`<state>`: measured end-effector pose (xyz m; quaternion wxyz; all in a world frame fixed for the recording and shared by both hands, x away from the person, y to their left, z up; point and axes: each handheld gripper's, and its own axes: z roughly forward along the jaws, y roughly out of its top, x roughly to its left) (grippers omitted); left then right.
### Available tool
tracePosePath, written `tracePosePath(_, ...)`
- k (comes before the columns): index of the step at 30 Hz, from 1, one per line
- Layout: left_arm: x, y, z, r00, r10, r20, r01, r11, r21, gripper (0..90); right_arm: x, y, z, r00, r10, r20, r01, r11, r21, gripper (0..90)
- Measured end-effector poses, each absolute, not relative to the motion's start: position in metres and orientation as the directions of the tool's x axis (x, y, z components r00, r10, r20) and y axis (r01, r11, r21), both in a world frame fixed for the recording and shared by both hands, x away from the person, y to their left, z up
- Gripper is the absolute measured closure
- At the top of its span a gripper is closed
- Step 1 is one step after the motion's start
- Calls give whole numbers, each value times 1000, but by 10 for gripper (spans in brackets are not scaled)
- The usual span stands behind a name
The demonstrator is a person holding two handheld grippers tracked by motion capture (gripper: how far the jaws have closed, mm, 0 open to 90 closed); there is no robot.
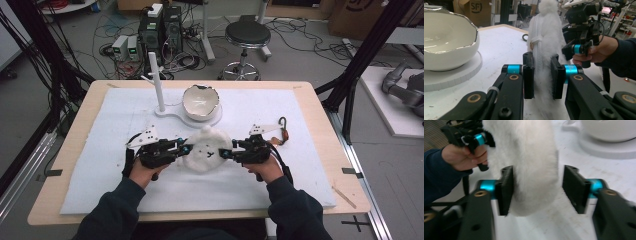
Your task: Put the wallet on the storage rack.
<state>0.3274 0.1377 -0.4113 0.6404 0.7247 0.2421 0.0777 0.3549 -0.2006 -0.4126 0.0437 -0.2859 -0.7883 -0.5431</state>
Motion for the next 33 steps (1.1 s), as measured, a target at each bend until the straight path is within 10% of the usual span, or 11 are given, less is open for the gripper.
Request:
tracePosePath(2,329,138,-413,863,455,-217,283,-80,956,770,350,-202,-404,-857,425,292,419,243,875,724)
tracePosePath(10,332,131,-421,845,472,-250,358,-153,921,750,348,-197,-390,-856,497,143,301,253,919,750)
tracePosePath(21,341,194,-412,715,668,-204,297,-27,954,371,370,-174,-351,-864,502,-35,143,312,939,763)
tracePosePath(33,345,229,-416,590,776,-221,347,3,938,225,416,-156,-295,-838,506,-203,14,391,920,763)
